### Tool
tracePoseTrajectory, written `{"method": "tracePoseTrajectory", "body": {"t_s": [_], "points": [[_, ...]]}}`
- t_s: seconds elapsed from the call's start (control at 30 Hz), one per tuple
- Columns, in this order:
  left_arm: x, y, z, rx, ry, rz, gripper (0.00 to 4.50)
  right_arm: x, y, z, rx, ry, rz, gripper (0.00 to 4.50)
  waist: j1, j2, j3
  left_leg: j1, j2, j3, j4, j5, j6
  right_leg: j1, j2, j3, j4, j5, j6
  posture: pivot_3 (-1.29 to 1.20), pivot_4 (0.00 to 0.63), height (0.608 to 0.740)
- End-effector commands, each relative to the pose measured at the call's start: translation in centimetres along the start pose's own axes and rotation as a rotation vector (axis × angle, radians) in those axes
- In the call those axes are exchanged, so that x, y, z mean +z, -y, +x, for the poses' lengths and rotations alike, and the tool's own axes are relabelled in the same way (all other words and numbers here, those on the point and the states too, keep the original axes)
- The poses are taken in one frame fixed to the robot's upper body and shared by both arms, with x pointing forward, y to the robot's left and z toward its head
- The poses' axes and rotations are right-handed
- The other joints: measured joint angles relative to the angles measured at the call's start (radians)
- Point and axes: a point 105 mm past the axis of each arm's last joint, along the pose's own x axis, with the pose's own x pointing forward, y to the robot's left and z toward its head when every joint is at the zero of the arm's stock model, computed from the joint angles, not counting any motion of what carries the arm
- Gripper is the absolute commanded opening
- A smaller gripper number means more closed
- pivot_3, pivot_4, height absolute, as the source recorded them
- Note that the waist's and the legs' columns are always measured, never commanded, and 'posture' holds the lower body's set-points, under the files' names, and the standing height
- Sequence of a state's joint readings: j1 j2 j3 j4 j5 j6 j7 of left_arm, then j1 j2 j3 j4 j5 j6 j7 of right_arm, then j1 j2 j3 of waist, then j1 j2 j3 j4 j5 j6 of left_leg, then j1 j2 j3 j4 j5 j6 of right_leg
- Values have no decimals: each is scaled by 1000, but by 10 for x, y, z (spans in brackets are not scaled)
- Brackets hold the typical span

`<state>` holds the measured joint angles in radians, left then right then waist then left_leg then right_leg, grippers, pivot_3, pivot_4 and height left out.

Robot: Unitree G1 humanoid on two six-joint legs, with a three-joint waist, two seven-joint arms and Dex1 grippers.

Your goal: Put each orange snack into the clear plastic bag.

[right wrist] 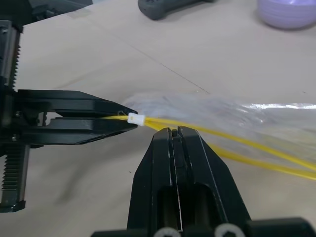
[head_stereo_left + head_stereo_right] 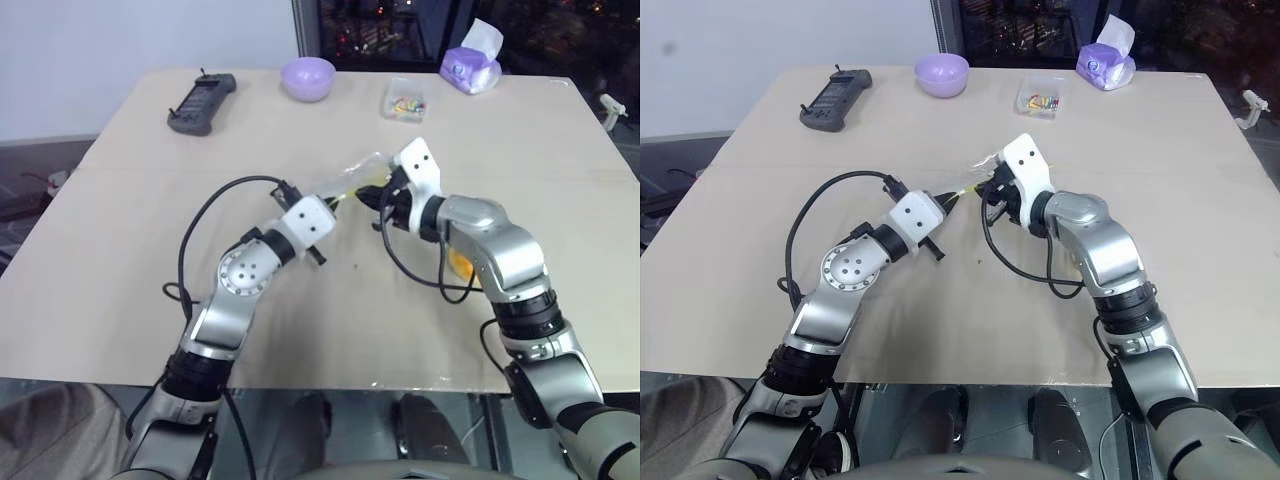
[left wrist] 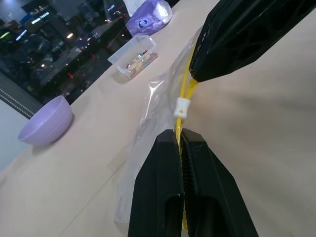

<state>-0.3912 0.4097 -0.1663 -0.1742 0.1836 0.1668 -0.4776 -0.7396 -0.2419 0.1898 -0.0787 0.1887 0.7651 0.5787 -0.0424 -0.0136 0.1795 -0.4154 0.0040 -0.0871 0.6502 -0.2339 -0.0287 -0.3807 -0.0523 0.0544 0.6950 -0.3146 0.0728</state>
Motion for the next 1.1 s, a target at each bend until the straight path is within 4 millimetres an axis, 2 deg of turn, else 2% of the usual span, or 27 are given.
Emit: {"method": "tracePoseTrajectory", "body": {"t_s": [0.03, 0.33, 0.57, 0.7, 0.77, 0.87, 0.93, 0.97, 1.0, 1.1], "points": [[13, -3, -1, 8, 54, 21, 0, 8, 5, 1, -29, 24, 16, 73, 0, 0, 0, 0, 0, 0, 0, 0, 0, 0, 0, 0, 0, 0, 0, 0, 150, 740], [16, 4, -1, -30, 71, 24, 0, 3, 14, 6, -84, 2, 58, 73, 0, 0, 0, 0, 0, 0, 0, 0, 0, 0, 0, 0, 0, 0, 0, 0, 150, 740], [21, 11, 3, -77, 97, 41, 0, -18, 17, 22, -140, -63, -225, 73, -1, 0, 0, 0, 0, 0, 0, 0, 0, 0, 0, 0, 0, 0, 0, 0, 150, 740], [22, 14, 3, -97, 101, 42, 0, -21, 25, 27, -179, -30, -383, 73, -1, 0, 0, 0, 0, 0, 0, 0, 0, 0, 0, 0, 0, 0, 0, 0, 150, 740], [22, 15, 4, -102, 101, 41, 0, -18, 23, 30, -185, 22, -561, 73, -1, 0, 0, 0, 0, 0, 0, 0, 0, 0, 0, 0, 0, 0, 0, 0, 150, 740], [22, 16, 5, -106, 103, 39, 0, -26, 21, 32, -173, 27, -751, 1320, -1, 0, 0, 0, 0, 1, 0, 0, 0, 0, 0, 0, 0, 0, 0, 0, 150, 740], [23, 16, 5, -107, 104, 39, 0, -32, 24, 32, -169, 5, -821, 2361, -1, 0, 0, 0, 0, 1, 0, 0, -1, 0, 0, 0, 0, 0, 0, 0, 150, 740], [23, 16, 5, -108, 105, 39, 0, -34, 25, 32, -169, 2, -841, 2568, -1, 0, 0, 0, 0, 1, 0, 1, -1, 0, 0, 0, 0, 0, 0, 0, 150, 740], [23, 16, 6, -107, 105, 39, 0, -35, 27, 31, -173, 0, -855, 3194, -1, 0, 0, 0, 0, 1, 0, 1, -2, 0, 0, 0, 0, 0, 0, 0, 150, 740], [22, 15, 6, -99, 101, 36, 0, -42, 35, 27, -176, -44, -950, 4474, -1, 0, 0, 0, 0, 1, 0, 2, -4, 0, 0, 1, 0, 0, 0, 0, 150, 740]]}}
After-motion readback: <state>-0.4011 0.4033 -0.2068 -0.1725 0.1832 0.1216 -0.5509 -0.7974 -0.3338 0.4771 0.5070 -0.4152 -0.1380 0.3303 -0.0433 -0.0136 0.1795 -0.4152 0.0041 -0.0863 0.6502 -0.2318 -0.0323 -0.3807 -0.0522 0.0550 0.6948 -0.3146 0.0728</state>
